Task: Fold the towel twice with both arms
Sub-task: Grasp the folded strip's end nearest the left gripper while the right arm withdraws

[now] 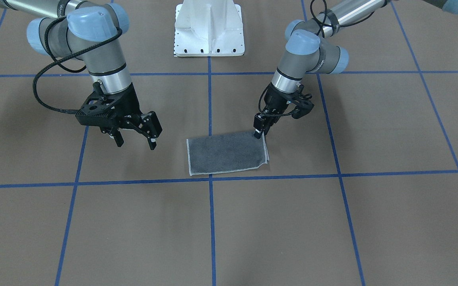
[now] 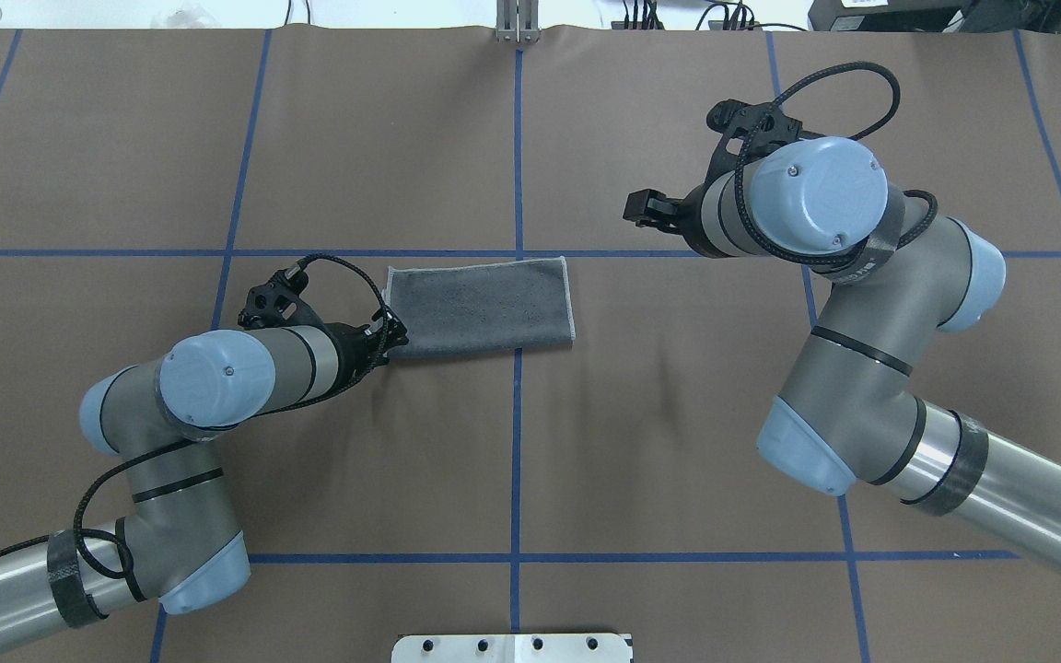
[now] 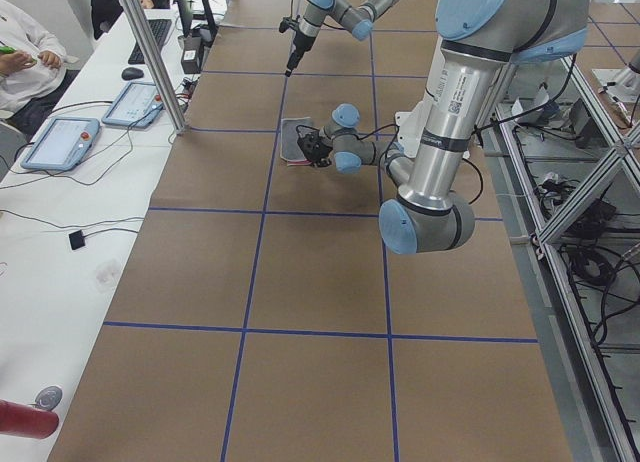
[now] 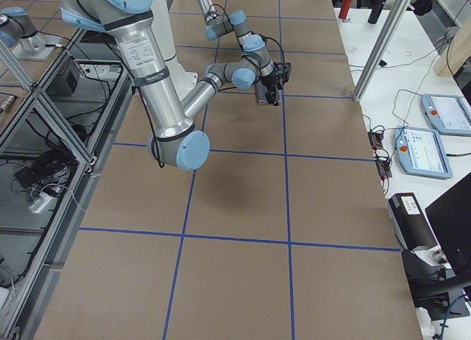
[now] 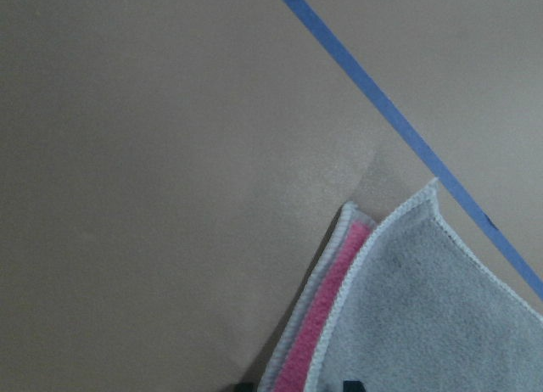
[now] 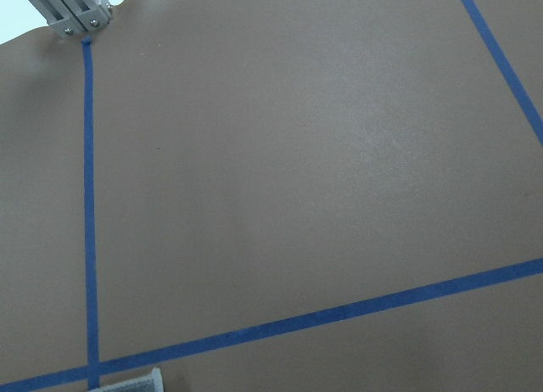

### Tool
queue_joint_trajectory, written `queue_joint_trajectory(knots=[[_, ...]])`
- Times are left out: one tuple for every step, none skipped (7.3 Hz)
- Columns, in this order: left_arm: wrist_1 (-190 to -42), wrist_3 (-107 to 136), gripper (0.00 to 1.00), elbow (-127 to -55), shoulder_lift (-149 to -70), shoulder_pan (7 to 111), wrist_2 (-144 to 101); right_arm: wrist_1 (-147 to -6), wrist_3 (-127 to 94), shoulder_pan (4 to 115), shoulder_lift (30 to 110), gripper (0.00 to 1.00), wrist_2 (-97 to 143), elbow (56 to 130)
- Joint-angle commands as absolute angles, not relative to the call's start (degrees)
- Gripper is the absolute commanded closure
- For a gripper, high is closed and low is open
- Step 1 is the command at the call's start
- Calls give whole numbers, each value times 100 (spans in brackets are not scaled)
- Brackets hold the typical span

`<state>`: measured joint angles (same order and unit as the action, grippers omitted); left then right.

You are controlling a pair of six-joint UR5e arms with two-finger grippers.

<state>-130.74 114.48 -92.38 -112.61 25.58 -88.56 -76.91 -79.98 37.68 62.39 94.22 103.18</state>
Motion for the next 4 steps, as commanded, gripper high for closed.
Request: queue_joint_trajectory(knots=[[-13069,11435,58,-9255,-11259,2558,-8868,-7690,-7998,3762,6231,0,9422,10310],[-13069,11426,59,-9255,-11259,2558,-8877,-7690,-7998,3762,6231,0,9422,10301],[-13069,11426,63,-9264,-11250,2558,-8886,-7690,-7998,3762,6231,0,9422,10292],[-13069,11426,65,-9272,-11259,2558,-8903,-7690,-7998,3762,6231,0,9422,10292]])
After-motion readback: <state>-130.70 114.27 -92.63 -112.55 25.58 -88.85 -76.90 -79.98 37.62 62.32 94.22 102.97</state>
